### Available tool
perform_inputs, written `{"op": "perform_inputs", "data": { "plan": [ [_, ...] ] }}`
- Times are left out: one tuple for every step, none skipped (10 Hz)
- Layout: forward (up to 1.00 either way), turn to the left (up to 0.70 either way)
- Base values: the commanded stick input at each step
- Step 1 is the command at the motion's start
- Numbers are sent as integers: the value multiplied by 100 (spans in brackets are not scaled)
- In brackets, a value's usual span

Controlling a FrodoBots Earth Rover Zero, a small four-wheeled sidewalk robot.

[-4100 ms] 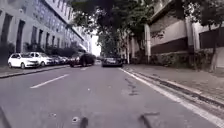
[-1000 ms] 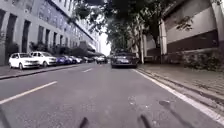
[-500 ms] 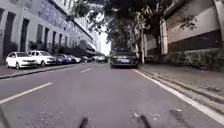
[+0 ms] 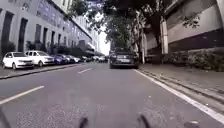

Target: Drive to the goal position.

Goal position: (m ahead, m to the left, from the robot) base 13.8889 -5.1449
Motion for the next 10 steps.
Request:
{"op": "perform_inputs", "data": {
  "plan": [
    [70,0],
    [70,0],
    [70,0],
    [70,0],
    [70,14],
    [70,14],
    [70,14],
    [70,14],
    [70,14],
    [70,14]
  ]
}}
